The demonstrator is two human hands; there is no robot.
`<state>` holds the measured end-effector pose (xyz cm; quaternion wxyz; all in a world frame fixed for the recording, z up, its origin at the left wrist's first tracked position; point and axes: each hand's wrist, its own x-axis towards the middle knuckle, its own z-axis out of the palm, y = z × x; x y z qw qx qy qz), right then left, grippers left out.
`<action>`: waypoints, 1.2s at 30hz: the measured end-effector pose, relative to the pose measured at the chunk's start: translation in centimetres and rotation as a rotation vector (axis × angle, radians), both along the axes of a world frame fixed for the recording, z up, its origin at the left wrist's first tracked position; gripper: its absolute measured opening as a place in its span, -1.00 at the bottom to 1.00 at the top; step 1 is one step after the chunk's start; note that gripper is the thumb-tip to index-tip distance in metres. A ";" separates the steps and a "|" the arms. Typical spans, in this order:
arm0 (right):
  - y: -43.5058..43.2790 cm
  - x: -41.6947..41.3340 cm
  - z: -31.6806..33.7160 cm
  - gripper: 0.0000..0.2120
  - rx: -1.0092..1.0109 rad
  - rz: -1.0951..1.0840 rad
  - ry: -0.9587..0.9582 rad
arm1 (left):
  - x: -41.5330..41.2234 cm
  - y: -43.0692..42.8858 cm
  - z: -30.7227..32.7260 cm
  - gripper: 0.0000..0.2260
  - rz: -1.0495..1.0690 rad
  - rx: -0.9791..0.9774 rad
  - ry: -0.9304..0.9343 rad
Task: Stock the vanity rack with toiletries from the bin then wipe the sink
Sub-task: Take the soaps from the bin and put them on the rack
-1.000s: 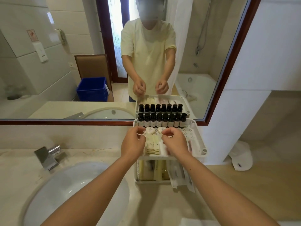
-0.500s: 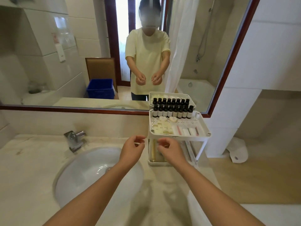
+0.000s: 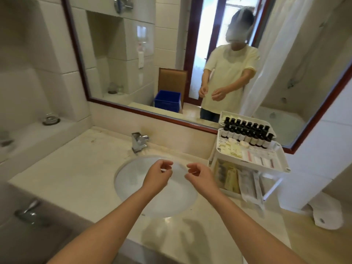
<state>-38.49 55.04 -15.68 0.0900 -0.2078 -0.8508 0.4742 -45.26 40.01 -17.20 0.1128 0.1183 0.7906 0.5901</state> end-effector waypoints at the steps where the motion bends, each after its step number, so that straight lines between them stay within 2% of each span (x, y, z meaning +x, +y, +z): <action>1: -0.5 0.0 0.1 -0.70 -0.004 0.038 0.001 | 0.5 -0.8 0.0 -0.77 0.025 0.001 -0.004; 14: -10.5 5.0 -1.2 -0.72 -0.152 0.426 -0.035 | 12.3 -13.1 -1.9 -0.80 0.430 -0.066 -0.046; 22: -20.4 8.3 -1.2 -0.70 -0.141 0.692 -0.039 | 18.8 -22.3 -1.6 -0.76 0.632 -0.068 -0.037; 29: -30.2 10.0 -1.2 -0.67 -0.098 0.845 -0.043 | 23.5 -30.6 -1.5 -0.77 0.788 -0.037 -0.071; 36: -43.6 12.0 -2.7 -0.67 -0.111 0.946 -0.067 | 27.4 -43.0 -2.8 -0.79 0.855 -0.059 -0.098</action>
